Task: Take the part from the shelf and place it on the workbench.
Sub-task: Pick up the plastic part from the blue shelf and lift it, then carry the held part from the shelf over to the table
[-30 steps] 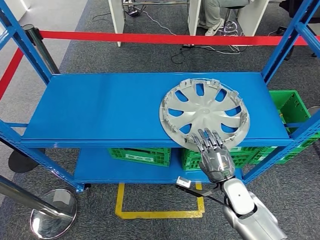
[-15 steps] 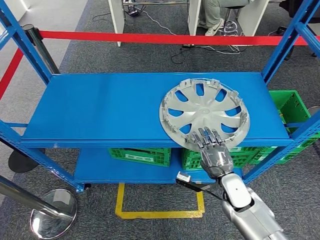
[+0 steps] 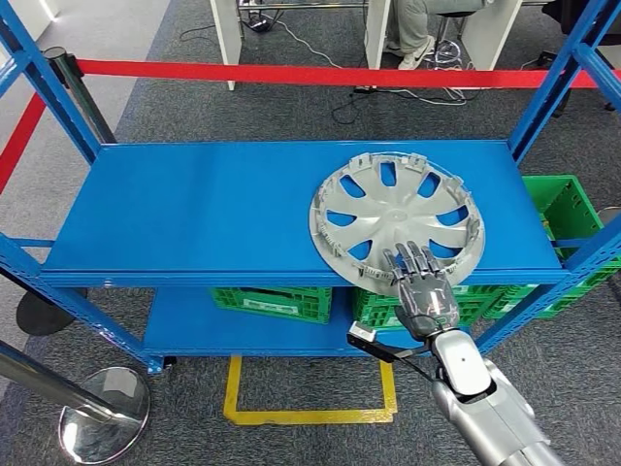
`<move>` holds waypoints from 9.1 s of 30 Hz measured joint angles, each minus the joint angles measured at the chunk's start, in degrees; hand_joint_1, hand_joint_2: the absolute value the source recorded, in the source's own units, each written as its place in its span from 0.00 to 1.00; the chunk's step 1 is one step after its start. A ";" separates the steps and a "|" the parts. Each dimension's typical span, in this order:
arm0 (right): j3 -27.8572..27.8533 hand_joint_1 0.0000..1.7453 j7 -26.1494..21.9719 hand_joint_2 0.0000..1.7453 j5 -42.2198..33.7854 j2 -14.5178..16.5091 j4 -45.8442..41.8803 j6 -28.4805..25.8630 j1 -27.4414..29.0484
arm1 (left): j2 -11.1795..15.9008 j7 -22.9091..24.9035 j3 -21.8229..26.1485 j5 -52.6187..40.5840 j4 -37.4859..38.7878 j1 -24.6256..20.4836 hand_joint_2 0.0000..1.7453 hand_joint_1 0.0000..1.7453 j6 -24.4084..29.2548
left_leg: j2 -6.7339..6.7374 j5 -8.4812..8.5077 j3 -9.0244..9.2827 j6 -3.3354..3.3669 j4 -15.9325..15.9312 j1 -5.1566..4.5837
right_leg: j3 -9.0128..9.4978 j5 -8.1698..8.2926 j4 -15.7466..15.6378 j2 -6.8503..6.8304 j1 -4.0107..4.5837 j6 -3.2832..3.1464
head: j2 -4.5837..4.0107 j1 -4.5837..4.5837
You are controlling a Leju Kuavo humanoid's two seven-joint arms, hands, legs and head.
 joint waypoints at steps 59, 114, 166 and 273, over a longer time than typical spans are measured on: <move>-3.42 1.00 0.58 1.00 -0.59 4.47 12.07 2.71 -7.80 | 0.20 0.11 0.89 -0.35 -2.14 1.46 0.00 0.00 -0.85 | 0.00 0.00 0.03 0.00 0.01 0.00 | 0.02 0.00 0.00 0.00 0.00 0.00 | 0.00 0.02; 0.99 1.00 -12.61 1.00 4.60 4.51 -37.90 -15.00 1.07 | -2.45 -3.98 10.69 -13.68 -6.19 2.25 1.00 0.00 3.21 | -0.02 -0.01 -0.04 0.00 0.01 0.00 | 0.00 -0.03 0.00 -0.05 0.00 0.03 | 0.00 0.02; -5.31 1.00 -19.28 1.00 -0.41 8.11 -37.38 -15.11 4.99 | -2.61 -6.44 12.57 -12.18 -4.85 1.54 1.00 0.00 2.23 | 0.00 0.92 -0.08 2.15 -0.40 -0.06 | -4.65 -1.35 8.80 -0.08 -0.10 0.88 | 0.00 0.37; -1.09 1.00 -10.60 1.00 -6.78 6.79 -25.07 -15.51 0.29 | -1.73 -5.17 14.60 -11.02 -4.26 0.33 1.00 0.00 0.31 | 0.85 -4.70 -4.74 -1.63 15.79 0.62 | -4.68 3.55 0.97 -0.92 0.89 -1.76 | 0.00 -0.42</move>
